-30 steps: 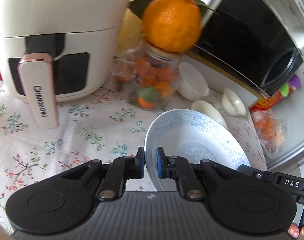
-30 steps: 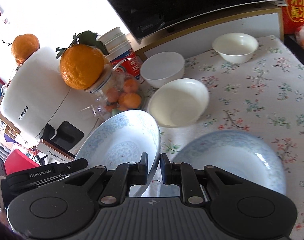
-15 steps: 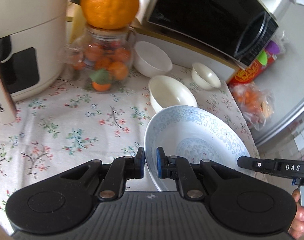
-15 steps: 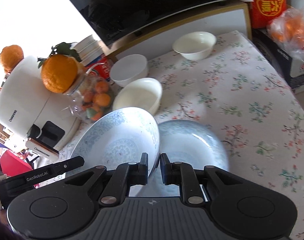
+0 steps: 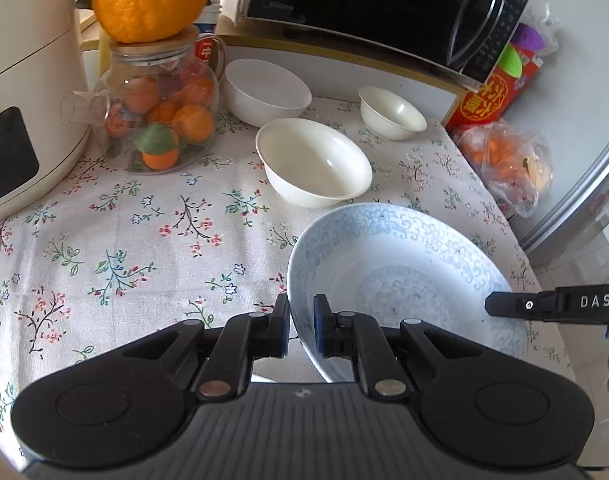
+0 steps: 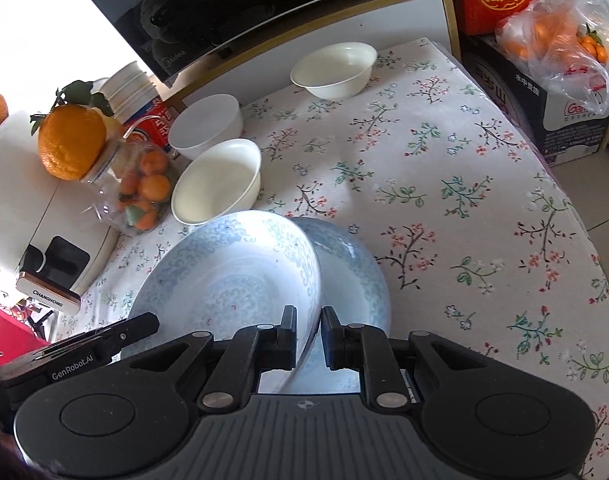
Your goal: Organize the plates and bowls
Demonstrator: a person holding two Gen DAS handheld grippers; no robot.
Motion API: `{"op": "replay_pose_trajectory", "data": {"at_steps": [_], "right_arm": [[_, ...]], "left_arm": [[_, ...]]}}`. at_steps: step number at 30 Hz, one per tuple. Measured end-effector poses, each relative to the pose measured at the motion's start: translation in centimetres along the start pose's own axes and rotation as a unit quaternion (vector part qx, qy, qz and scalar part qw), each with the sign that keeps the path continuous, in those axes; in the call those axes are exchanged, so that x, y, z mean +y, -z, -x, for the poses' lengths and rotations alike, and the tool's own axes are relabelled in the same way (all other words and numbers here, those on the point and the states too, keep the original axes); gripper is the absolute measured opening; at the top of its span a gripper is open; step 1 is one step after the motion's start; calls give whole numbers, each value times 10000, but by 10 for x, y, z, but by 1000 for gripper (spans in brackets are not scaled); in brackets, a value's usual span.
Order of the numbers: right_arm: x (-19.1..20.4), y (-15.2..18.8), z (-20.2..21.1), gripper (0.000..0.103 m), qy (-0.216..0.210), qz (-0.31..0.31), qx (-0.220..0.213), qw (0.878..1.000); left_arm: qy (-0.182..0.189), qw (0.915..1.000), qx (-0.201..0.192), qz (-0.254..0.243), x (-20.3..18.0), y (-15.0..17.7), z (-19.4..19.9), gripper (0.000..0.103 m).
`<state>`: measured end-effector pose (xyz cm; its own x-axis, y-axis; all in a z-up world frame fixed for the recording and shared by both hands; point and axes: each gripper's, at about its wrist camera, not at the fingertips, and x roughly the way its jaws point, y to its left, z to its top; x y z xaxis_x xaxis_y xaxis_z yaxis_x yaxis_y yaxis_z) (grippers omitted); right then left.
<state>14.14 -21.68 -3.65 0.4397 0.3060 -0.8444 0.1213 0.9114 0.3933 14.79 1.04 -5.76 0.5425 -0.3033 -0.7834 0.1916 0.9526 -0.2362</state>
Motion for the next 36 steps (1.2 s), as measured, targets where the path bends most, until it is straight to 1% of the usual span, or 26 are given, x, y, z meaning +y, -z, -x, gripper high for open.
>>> {"op": "replay_pose_trajectory", "data": {"at_steps": [11, 17, 31, 36], "right_arm": [[-6, 1, -6, 13, 212, 4, 108, 9997], [-8, 2, -10, 13, 294, -5, 168, 9994], [-8, 3, -14, 13, 495, 115, 176, 9986], [-6, 4, -16, 13, 644, 230, 156, 9975]], "left_arm": [[-204, 9990, 88, -385, -14, 7, -11, 10], [-273, 9982, 69, -532, -19, 9, -12, 10], [-425, 9953, 64, -862, -30, 13, -19, 12], [-462, 9945, 69, -938, -33, 15, -22, 13]]}}
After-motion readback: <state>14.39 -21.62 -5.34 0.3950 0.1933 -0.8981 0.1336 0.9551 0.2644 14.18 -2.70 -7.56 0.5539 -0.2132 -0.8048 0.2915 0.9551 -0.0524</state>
